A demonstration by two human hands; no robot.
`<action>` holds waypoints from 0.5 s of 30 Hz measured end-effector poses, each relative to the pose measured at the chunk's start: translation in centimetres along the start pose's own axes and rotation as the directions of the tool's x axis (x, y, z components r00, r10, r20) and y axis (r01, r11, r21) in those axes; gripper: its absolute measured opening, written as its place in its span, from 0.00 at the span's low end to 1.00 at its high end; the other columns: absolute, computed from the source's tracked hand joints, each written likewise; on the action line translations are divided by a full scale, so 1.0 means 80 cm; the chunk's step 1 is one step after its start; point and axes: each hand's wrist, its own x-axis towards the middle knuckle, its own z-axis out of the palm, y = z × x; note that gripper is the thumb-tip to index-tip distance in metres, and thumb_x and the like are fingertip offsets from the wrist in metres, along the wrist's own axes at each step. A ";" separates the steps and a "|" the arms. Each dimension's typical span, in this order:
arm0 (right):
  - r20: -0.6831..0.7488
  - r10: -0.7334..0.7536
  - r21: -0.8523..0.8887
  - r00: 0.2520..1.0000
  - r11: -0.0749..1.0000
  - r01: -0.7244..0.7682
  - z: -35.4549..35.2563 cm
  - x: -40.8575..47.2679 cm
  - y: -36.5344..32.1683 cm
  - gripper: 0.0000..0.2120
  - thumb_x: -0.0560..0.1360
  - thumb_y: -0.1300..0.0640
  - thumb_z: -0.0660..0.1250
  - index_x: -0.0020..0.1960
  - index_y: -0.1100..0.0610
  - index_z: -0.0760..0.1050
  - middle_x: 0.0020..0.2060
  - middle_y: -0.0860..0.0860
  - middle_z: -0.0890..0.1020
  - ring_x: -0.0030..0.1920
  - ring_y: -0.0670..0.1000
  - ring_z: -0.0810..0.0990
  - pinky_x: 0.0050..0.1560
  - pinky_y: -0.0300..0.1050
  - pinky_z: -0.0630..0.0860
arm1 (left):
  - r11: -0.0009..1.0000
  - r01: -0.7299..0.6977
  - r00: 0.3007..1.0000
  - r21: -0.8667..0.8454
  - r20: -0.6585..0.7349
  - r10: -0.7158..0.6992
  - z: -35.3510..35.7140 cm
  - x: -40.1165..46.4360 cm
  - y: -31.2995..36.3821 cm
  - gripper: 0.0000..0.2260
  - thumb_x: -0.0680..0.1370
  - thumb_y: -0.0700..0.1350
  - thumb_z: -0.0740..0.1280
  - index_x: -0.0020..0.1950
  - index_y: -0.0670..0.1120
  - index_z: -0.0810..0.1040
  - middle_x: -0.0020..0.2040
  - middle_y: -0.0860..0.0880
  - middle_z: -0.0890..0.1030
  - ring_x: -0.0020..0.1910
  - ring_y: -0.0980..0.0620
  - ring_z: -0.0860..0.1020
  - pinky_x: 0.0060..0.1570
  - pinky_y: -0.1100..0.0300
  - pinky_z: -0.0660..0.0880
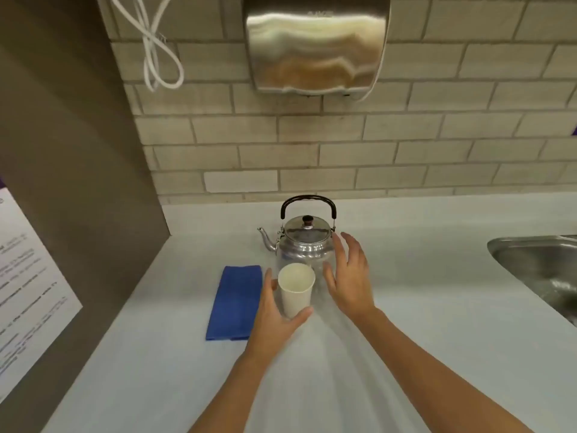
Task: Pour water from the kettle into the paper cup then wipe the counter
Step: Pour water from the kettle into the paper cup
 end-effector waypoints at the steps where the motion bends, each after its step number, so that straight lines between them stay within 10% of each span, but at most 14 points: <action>1: 0.012 -0.004 0.025 1.000 1.000 0.004 0.003 0.010 0.002 0.27 0.76 0.55 0.61 0.72 0.60 0.59 0.68 0.64 0.66 0.69 0.64 0.64 0.67 0.62 0.66 | 1.000 0.006 1.000 -0.016 0.023 -0.005 0.003 -0.001 0.002 0.51 0.62 0.58 0.76 0.73 0.57 0.44 0.71 0.53 0.64 0.69 0.55 0.64 0.64 0.57 0.64; 15: 0.394 -0.105 0.139 0.913 0.989 0.054 0.024 0.214 0.004 0.18 0.77 0.47 0.61 0.67 0.45 0.69 0.52 0.59 0.76 0.55 0.58 0.74 0.58 0.53 0.71 | 0.996 0.078 0.996 0.036 -0.041 -0.077 0.022 0.004 -0.015 0.42 0.69 0.48 0.73 0.73 0.57 0.49 0.71 0.56 0.64 0.69 0.57 0.65 0.66 0.61 0.65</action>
